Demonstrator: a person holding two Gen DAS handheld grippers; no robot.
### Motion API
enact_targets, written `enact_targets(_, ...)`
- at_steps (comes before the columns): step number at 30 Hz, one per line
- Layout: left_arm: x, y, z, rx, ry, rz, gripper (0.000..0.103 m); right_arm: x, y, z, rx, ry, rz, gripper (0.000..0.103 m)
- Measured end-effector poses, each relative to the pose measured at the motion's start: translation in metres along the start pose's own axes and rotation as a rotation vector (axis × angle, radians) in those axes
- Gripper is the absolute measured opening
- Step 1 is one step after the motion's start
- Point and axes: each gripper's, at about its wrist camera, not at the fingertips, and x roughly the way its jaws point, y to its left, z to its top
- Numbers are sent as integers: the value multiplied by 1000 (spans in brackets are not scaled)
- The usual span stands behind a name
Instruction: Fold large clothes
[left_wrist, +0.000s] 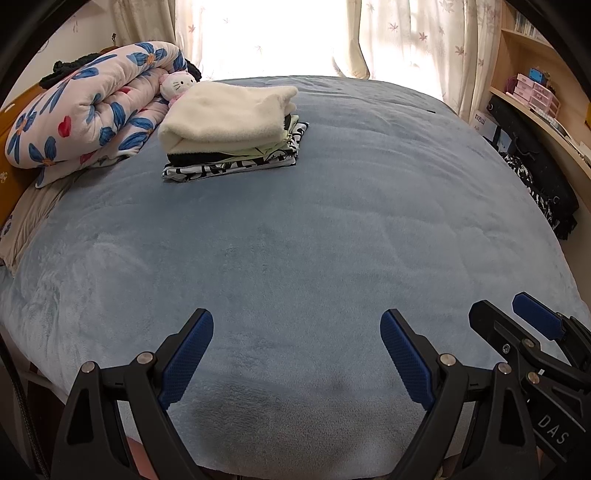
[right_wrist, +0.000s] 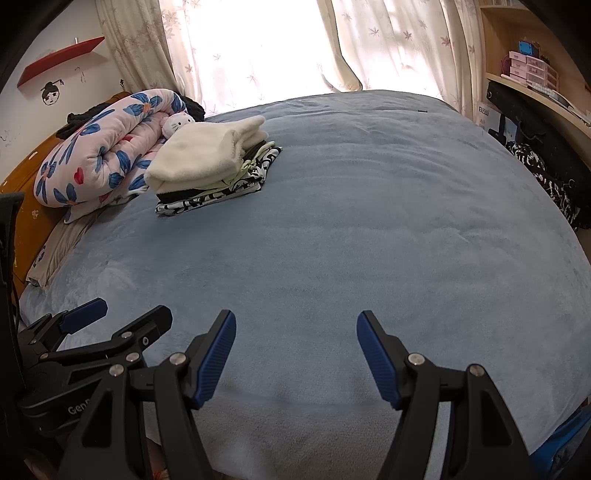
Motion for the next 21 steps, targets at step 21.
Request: enact_targets(21, 0, 1, 0, 1, 1, 0, 90, 1, -1, -1, 0, 0, -1, 68)
